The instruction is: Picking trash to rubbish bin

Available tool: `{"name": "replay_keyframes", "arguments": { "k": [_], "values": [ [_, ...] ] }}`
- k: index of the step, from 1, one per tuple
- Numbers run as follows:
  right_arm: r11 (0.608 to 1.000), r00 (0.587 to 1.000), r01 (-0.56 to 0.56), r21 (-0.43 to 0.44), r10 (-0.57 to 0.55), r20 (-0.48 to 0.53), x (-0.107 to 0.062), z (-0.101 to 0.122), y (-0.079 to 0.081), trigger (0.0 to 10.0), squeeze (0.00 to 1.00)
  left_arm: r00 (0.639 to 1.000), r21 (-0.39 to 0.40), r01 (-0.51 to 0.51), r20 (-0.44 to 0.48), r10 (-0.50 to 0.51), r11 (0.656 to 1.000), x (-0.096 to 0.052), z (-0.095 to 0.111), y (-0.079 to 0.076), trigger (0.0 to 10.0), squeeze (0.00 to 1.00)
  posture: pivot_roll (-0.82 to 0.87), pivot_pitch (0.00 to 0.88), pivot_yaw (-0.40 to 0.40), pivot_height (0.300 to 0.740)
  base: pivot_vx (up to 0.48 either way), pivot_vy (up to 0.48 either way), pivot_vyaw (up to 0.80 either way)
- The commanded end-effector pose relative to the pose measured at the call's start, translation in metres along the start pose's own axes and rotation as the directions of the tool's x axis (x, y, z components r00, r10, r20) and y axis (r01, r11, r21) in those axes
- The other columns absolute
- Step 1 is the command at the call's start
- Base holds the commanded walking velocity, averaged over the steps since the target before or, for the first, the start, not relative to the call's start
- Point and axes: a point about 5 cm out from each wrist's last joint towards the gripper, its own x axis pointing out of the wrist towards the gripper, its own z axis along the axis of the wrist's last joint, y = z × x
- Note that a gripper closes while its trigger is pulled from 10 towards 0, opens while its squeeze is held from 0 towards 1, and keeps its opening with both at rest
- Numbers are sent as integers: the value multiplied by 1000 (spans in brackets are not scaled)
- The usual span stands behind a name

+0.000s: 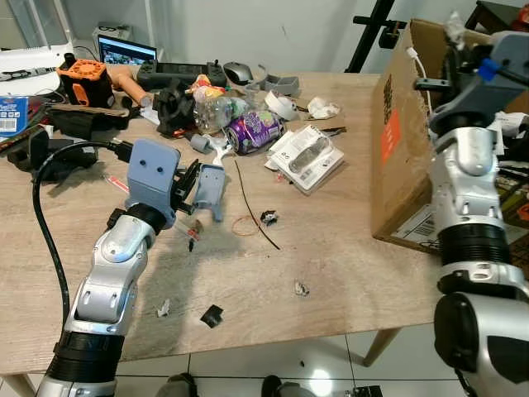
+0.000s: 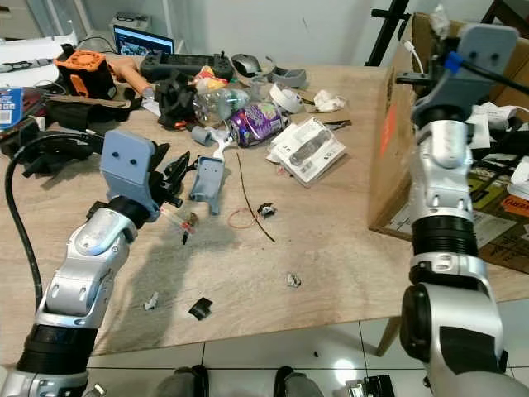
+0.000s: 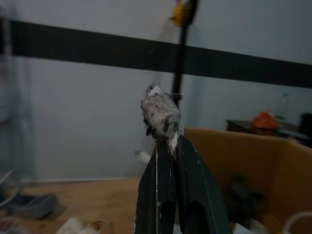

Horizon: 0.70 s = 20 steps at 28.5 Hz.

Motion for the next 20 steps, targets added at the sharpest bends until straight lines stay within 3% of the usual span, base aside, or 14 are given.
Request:
{"name": "replay_keyframes", "arguments": {
  "k": [1,5,6,7,11,12,20],
  "values": [
    [991,990,130,21,-129,-55,-5,-12,-24,10000,0,1000,-3,14,-8,-14,1000,-1,-4,-2,10000,0,63,191,-71,740,0,0,0],
    [981,982,189,51,-187,-35,-7,-11,-35,10000,0,1000,0,24,-3,-24,1000,2,-2,-3,10000,0,70,159,-61,740,0,0,0],
    [979,981,194,57,-192,-32,-7,-11,-36,10000,922,1000,1,24,-2,-24,1000,3,-2,-2,10000,0,71,169,-60,740,0,0,0],
    [979,980,197,59,-196,-28,-8,-11,-36,10000,1000,1000,2,26,1,-26,1000,4,-1,-1,10000,0,72,165,-52,740,0,0,0],
    [979,980,200,41,-199,-24,-9,-11,-35,10000,1000,999,7,33,6,-33,999,4,1,-1,10000,0,74,149,-49,740,0,0,0],
    [980,980,196,38,-195,-23,-9,-11,-33,10000,0,999,9,34,6,-34,999,5,1,0,10000,0,76,164,-51,740,0,0,0],
    [983,984,179,47,-180,15,-8,-6,-25,10000,0,999,6,38,6,-38,999,5,0,-3,10000,0,75,163,-53,740,0,0,0]
  ]
}}
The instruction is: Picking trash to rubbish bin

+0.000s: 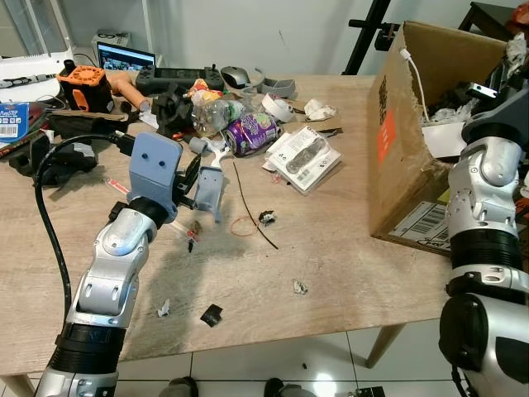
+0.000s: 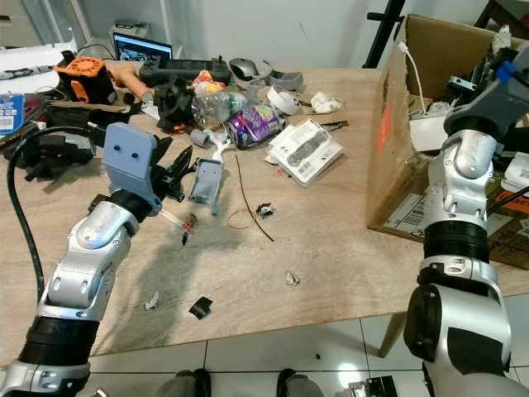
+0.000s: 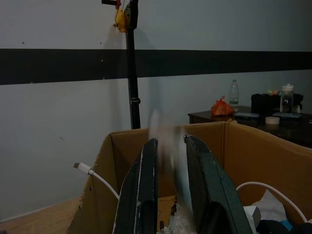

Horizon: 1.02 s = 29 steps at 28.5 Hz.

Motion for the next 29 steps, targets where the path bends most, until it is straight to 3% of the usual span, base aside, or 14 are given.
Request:
{"name": "replay_keyframes", "arguments": {
  "k": [1,2,3,9,10,13,15,17,18,19,20,22,26,29],
  "values": [
    [1000,1000,22,-1,-22,5,-3,-2,-5,10000,0,1000,-7,17,-15,-17,1000,-3,-5,-3,10000,0,74,157,-52,740,0,0,0],
    [1000,1000,22,-1,-22,5,-3,-2,-5,10000,0,1000,-7,17,-15,-17,1000,-3,-5,-3,10000,0,74,157,-52,740,0,0,0],
    [1000,1000,10,19,-10,13,-3,-1,-4,10000,1000,1000,-4,19,-15,-19,1000,-3,-5,-4,10000,0,76,145,-50,740,0,0,0],
    [1000,1000,-10,-5,10,-27,-4,-6,-1,10000,1000,1000,-4,21,-12,-21,1000,-3,-5,-3,10000,0,73,147,-47,740,0,0,0],
    [996,996,-85,37,86,-24,-5,-5,10,10000,0,1000,-3,22,-13,-22,1000,-2,-5,-3,10000,0,74,147,-46,740,0,0,0],
    [944,954,-296,148,301,-11,-11,-4,41,10000,0,1000,-2,23,-16,-23,1000,-2,-6,-3,10000,0,74,158,-47,740,0,0,0],
    [852,865,-484,198,500,-37,-24,-8,69,10000,0,1000,-5,23,-18,-23,1000,-2,-6,-3,10000,0,67,160,-40,740,0,0,0],
    [527,527,-818,231,848,-67,-72,-16,120,10000,0,999,-7,28,-24,-28,1000,-1,-8,-5,10000,0,63,169,-41,740,0,0,0],
    [527,527,-818,231,848,-67,-72,-16,120,10000,0,999,-7,28,-24,-28,1000,-1,-8,-5,10000,0,63,169,-41,740,0,0,0],
    [348,347,-900,263,936,-52,-101,-18,138,10000,0,999,-9,27,-23,-27,1000,-1,-8,-7,10000,0,68,188,-44,740,0,0,0],
    [348,347,-900,263,936,-52,-101,-18,138,10000,0,999,-9,27,-23,-27,1000,-1,-8,-7,10000,0,68,188,-44,740,0,0,0],
    [121,118,-948,294,993,-28,-141,-18,155,10000,0,1000,-14,24,-18,-24,1000,0,-6,-8,10000,0,71,175,-45,740,0,0,0],
    [82,68,-945,316,996,-54,-150,-24,158,10000,0,1000,-13,21,-20,-21,1000,-1,-7,-6,10000,0,72,181,-46,740,0,0,0],
    [181,90,-938,297,952,-294,-156,-58,149,10000,0,1000,-11,20,-22,-20,1000,-2,-7,-5,10000,0,68,175,-46,740,0,0,0]
  ]
}}
